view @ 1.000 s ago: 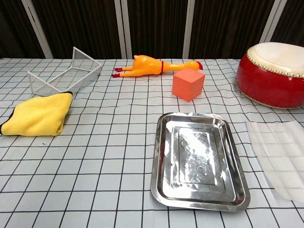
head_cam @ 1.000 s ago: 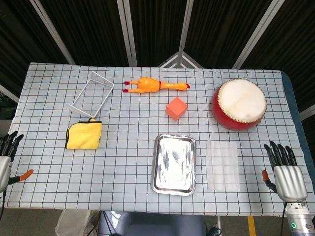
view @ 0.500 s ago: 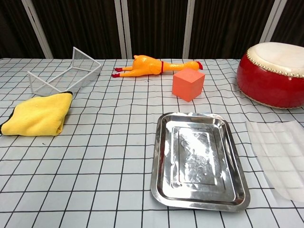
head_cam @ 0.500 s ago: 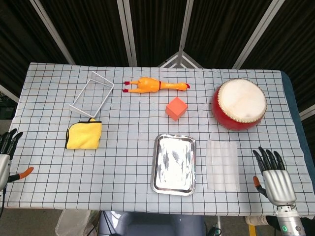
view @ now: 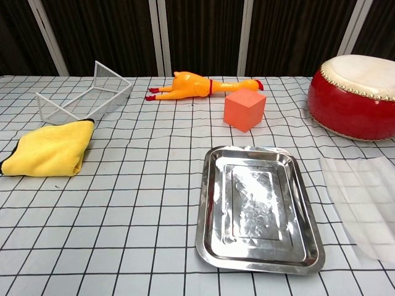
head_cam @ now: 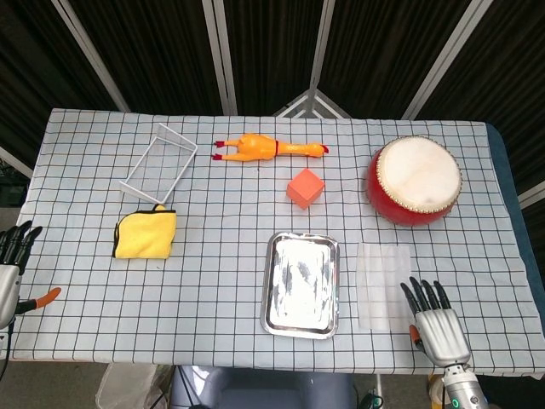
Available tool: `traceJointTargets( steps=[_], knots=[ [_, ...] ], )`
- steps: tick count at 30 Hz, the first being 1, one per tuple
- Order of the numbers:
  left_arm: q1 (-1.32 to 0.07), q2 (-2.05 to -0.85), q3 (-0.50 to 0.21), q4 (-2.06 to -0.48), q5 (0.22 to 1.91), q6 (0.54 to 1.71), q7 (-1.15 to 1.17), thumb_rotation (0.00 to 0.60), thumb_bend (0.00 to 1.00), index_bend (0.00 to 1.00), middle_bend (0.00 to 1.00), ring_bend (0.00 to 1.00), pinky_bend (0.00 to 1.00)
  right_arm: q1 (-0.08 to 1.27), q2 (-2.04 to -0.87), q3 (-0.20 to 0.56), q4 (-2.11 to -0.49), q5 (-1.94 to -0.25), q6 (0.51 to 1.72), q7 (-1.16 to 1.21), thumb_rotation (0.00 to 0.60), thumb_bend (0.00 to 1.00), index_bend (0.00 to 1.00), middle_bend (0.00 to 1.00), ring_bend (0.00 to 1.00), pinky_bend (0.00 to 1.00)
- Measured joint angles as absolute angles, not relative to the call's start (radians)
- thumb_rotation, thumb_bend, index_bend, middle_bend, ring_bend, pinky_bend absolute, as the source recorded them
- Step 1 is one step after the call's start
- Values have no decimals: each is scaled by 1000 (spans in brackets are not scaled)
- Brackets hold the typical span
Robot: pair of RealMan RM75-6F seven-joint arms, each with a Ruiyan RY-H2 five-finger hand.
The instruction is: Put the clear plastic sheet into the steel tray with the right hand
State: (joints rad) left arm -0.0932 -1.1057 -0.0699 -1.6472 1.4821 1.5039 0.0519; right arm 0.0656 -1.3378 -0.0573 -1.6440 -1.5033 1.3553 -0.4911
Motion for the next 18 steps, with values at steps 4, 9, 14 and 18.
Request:
traceJointTargets(
  steps=[4, 9, 14, 18],
  knots=[
    [-93, -1106, -70, -1647, 1481, 1504, 51, 600, 0, 0, 0, 0, 0, 65, -1353, -57, -1621, -1478, 1340, -513, 600, 480, 0, 0, 0, 0],
    [-91, -1107, -70, -1646, 1480, 1507, 51, 600, 0, 0, 0, 0, 0, 74, -1381, -44, -1585, -1461, 1326, -523, 600, 448, 0, 0, 0, 0],
    [-92, -1109, -71, -1644, 1479, 1508, 51, 600, 0, 0, 0, 0, 0, 84, -1399, -36, -1549, -1444, 1309, -534, 600, 411, 0, 0, 0, 0],
    [-92, -1110, -70, -1643, 1480, 1509, 54, 600, 0, 0, 0, 0, 0, 88, -1403, -35, -1540, -1430, 1298, -548, 600, 409, 0, 0, 0, 0]
  ],
)
